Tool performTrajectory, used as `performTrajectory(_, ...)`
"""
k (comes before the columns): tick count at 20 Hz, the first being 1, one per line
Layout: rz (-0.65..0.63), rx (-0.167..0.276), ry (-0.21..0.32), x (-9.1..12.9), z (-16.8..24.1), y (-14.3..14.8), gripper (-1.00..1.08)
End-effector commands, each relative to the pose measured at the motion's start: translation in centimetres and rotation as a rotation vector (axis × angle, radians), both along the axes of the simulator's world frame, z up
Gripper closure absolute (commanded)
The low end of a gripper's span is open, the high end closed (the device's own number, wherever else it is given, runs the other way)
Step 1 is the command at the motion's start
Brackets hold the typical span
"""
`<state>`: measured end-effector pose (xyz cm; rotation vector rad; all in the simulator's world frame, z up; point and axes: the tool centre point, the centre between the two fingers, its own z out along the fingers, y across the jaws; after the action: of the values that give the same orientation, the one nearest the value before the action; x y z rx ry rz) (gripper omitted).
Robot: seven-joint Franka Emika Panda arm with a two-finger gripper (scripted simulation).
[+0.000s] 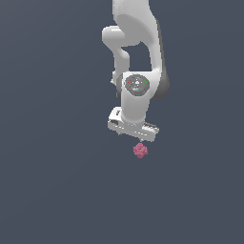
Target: Pick up the object and move it to a goal position.
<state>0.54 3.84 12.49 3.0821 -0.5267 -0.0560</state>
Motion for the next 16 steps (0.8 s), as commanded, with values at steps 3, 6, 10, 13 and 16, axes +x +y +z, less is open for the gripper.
performTrajectory(3, -0.111, -0.001, -0.007, 0.4, -0.6, 1.0, -0.92)
performTrajectory(6, -0.185, -0.002, -0.011, 0.6, -1.0, 1.6, -0.92)
performTrajectory(10, -0.282, -0.003, -0.017, 1.0, -1.5, 2.5, -0.92)
performTrajectory(13, -0.355, -0.004, -0.021, 1.2, -1.8, 3.1, -0.92)
performTrajectory(16, -0.428, -0.004, -0.025, 1.4, -2.2, 3.8, -0.92)
